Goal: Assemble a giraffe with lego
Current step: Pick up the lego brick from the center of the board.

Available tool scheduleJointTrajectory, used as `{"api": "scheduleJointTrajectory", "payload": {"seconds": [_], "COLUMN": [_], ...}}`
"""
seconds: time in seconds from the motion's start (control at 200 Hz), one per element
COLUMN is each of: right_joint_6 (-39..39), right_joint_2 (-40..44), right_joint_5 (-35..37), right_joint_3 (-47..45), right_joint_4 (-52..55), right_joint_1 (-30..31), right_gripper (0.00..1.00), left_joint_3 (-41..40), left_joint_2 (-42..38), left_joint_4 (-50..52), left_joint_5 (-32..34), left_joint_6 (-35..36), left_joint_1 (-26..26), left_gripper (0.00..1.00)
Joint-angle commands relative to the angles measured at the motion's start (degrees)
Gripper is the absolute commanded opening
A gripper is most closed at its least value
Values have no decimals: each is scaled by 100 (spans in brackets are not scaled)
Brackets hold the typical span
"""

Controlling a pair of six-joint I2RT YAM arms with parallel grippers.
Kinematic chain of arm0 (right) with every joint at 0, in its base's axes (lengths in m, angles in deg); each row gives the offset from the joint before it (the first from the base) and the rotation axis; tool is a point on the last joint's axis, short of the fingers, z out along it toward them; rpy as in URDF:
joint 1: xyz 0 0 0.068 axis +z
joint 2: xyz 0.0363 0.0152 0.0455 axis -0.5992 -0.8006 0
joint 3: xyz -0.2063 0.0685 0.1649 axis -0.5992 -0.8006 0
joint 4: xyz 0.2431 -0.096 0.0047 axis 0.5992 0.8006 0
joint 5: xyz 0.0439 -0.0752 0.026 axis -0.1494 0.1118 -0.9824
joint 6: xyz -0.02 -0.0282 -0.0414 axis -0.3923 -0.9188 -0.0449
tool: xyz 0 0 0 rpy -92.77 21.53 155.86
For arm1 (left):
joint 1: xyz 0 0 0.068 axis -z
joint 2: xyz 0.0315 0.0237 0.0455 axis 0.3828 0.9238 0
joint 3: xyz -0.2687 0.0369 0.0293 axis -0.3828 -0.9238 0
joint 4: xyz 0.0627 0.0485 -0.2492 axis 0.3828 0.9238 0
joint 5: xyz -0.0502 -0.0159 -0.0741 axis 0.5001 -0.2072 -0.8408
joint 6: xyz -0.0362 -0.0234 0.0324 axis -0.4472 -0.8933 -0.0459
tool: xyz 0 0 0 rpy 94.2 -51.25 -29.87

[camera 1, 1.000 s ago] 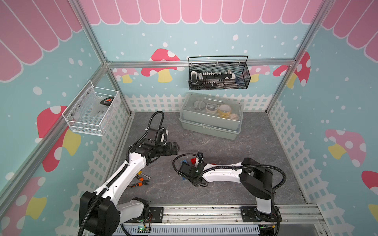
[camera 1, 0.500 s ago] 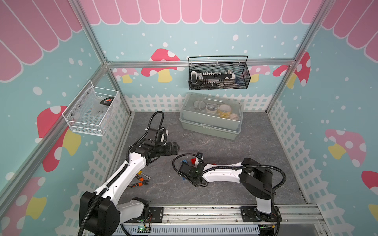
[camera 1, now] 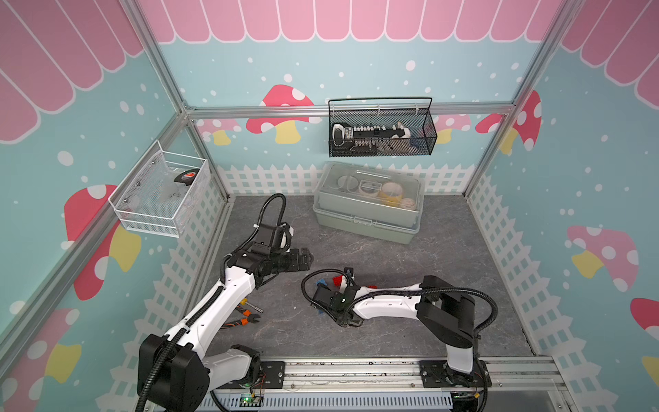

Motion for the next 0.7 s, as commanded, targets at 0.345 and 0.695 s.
{"api": "scheduleJointTrajectory", "payload": {"seconds": [0.345,0.695], "right_joint_6": [-1272,-3298], "right_joint_2": [460,845], "right_joint_5": [179,-547], "right_joint_3": [152,586], "right_joint_4": [432,487], "right_joint_1": [-19,18], "right_gripper": [49,49], "left_joint_3": [-9,33], "left_joint_2": [-72,10], "left_joint_4": [87,129], "left_joint_5": [13,-27], "left_joint_6": [-75,-118], "left_joint_1": [36,-60], "left_gripper": [99,99]}}
